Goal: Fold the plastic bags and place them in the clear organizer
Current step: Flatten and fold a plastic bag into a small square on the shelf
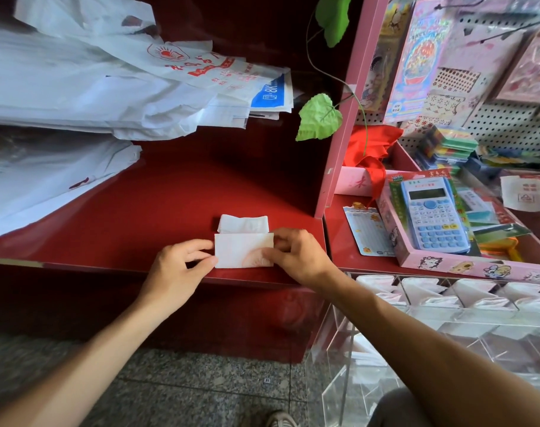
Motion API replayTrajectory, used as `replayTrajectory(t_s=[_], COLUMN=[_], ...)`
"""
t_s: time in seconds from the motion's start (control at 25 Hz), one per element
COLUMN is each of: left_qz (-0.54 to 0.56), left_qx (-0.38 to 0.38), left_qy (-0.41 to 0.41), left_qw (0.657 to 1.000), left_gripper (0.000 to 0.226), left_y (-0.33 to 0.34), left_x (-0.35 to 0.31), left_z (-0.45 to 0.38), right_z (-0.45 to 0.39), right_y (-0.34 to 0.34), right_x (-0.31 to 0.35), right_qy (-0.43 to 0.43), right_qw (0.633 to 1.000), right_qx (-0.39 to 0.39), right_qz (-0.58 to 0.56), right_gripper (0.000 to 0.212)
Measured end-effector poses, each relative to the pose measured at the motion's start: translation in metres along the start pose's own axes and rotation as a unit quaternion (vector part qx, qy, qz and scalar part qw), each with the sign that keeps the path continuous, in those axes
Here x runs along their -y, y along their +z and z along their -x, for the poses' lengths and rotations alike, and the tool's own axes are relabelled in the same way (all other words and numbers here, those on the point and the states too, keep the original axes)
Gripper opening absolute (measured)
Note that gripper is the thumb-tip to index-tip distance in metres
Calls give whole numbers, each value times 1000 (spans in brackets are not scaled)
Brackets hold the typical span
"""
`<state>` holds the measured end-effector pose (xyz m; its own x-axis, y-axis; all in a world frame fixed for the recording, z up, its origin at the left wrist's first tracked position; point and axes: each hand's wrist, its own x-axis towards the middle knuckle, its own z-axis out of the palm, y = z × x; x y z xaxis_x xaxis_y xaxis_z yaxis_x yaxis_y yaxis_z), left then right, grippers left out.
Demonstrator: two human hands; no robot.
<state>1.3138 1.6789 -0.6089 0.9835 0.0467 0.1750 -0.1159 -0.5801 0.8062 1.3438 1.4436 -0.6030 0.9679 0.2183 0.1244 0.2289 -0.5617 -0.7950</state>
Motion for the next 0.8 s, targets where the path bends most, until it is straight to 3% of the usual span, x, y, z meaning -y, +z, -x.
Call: replayTrajectory(t_s=[0.12, 0.2, 0.4, 0.64, 0.8], left_qz=[0, -17, -135, -228, -209], left_qx=[-14, -3, -1, 88, 154], left_qy=[-40, -40, 82, 85, 71], left_qw=[999, 999, 987, 966, 963], left_gripper=[26, 26, 20, 80, 89], left_y=[6, 8, 13, 17, 19], left_x=[-6, -10, -4, 3, 4], left_z=[-2, -2, 1, -1, -1], right_z=[-2, -3, -2, 1, 5], right_y=[1, 3, 8, 4, 3], right_x=[6, 5, -11, -13, -2], right_qy=[54, 33, -106, -135, -141], right_qw=[998, 994, 961, 949, 946], right_qx=[-15, -34, 16, 78, 114], right_qz=[14, 98, 254, 274, 270], right_gripper=[44, 53, 30, 52, 46])
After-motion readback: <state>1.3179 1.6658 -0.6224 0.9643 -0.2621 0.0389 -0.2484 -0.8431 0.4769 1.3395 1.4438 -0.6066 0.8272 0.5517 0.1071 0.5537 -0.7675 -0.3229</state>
